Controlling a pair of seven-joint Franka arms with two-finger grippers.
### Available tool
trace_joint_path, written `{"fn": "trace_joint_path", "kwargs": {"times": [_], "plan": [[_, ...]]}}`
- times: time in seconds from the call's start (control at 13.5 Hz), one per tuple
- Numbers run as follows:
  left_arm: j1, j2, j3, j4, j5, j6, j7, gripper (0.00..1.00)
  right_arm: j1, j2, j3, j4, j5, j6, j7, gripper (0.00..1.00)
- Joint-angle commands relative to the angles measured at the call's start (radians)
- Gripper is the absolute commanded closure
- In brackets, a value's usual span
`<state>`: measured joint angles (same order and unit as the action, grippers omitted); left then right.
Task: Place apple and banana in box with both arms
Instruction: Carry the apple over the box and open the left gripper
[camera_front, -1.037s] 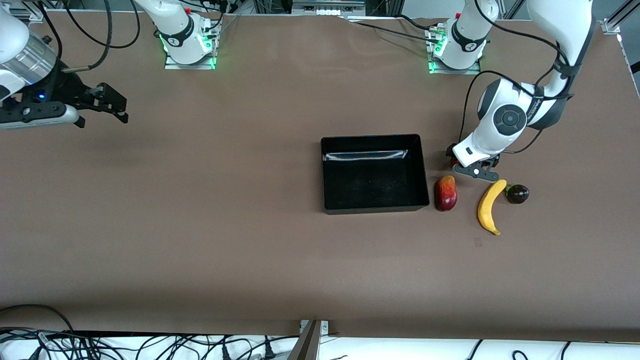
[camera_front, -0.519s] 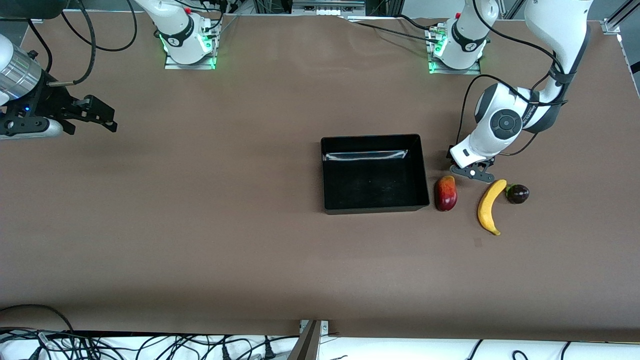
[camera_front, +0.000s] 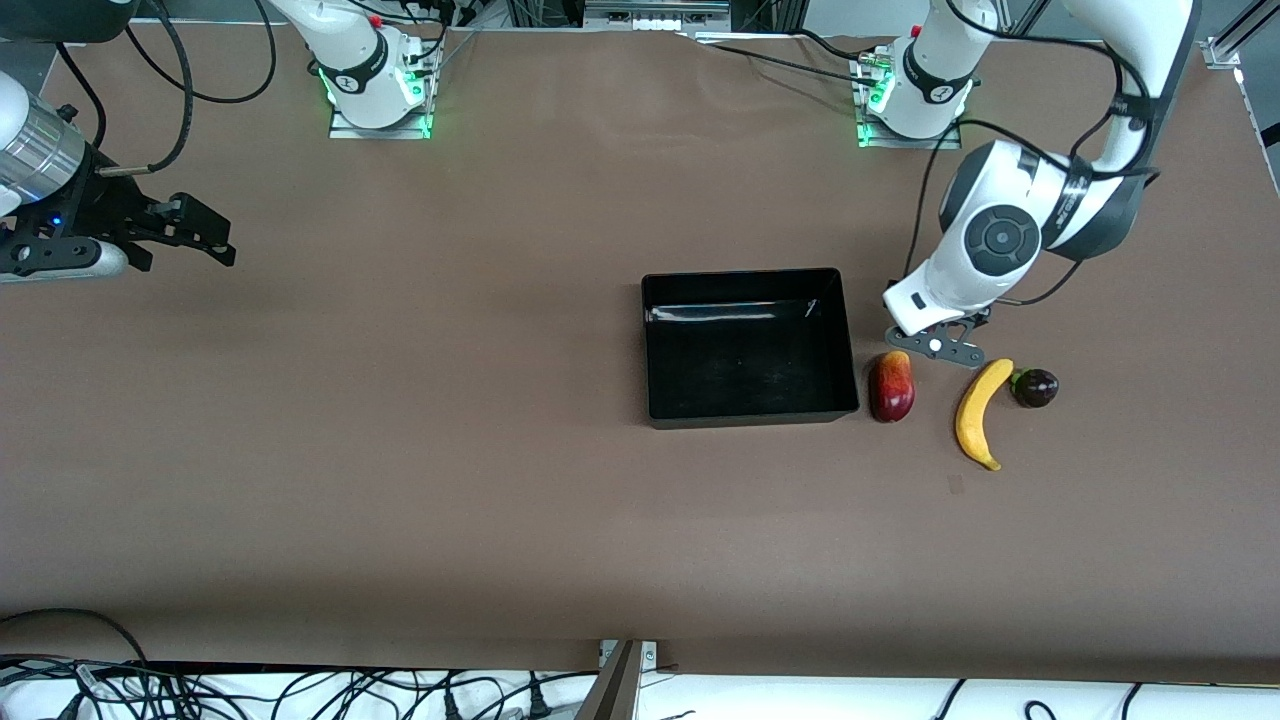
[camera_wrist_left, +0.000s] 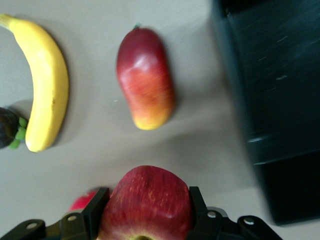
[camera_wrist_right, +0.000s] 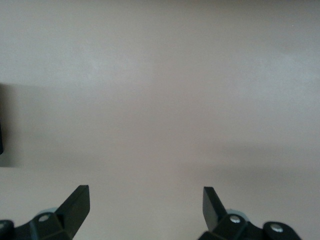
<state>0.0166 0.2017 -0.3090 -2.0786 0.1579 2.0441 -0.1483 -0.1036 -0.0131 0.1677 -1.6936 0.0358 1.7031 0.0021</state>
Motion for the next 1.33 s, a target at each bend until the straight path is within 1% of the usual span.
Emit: {"fn": "trace_joint_path", "kwargs": {"times": [0.0, 0.07, 0.22, 0.3, 0.37, 0.52, 0.74, 0.81, 0.89, 0.96, 1.04, 1.19, 1.26], "plan": [[-0.006, 0.083, -0.070, 0.145, -0.066, -0.082, -0.184, 0.80, 0.005, 0.004, 0.009, 0.022, -0.010, -0.005, 0.004, 0.00], [-0.016, 0.117, -0.105, 0.159, -0.075, -0.075, -0.271, 0.80, 0.007, 0.001, 0.010, 0.022, -0.010, -0.007, 0.004, 0.00], [-0.076, 0.186, -0.113, 0.166, -0.074, 0.005, -0.422, 0.80, 0.007, 0.001, 0.013, 0.022, -0.010, -0.005, 0.004, 0.00], [-0.107, 0.215, -0.113, 0.166, -0.066, 0.040, -0.472, 0.80, 0.009, 0.001, 0.013, 0.022, -0.010, -0.005, 0.004, 0.00], [-0.115, 0.238, -0.113, 0.163, -0.063, 0.071, -0.503, 0.80, 0.007, 0.002, 0.012, 0.022, -0.010, -0.007, 0.004, 0.00], [-0.127, 0.275, -0.113, 0.155, -0.061, 0.113, -0.517, 0.80, 0.007, 0.005, 0.012, 0.023, -0.008, -0.005, 0.004, 0.00], [-0.138, 0.312, -0.108, 0.150, -0.057, 0.117, -0.522, 0.79, 0.007, 0.005, 0.012, 0.023, -0.007, -0.005, 0.004, 0.00], [-0.133, 0.335, -0.107, 0.149, -0.057, 0.119, -0.522, 0.76, 0.007, 0.005, 0.012, 0.023, -0.007, -0.005, 0.004, 0.00], [-0.133, 0.344, -0.107, 0.149, -0.057, 0.132, -0.522, 0.62, 0.007, 0.005, 0.012, 0.023, -0.007, -0.005, 0.004, 0.00], [-0.135, 0.347, -0.107, 0.149, -0.057, 0.136, -0.534, 0.39, 0.005, 0.005, 0.012, 0.023, -0.007, -0.005, 0.004, 0.00], [-0.133, 0.352, -0.107, 0.149, -0.057, 0.134, -0.550, 0.01, 0.007, 0.005, 0.012, 0.023, -0.007, -0.005, 0.004, 0.00], [-0.129, 0.332, -0.108, 0.160, -0.057, 0.117, -0.553, 0.00, 0.007, 0.005, 0.012, 0.023, -0.007, -0.005, 0.004, 0.00], [-0.124, 0.276, -0.105, 0.167, -0.058, 0.082, -0.553, 0.00, 0.007, 0.005, 0.012, 0.023, -0.007, -0.005, 0.004, 0.00]]}}
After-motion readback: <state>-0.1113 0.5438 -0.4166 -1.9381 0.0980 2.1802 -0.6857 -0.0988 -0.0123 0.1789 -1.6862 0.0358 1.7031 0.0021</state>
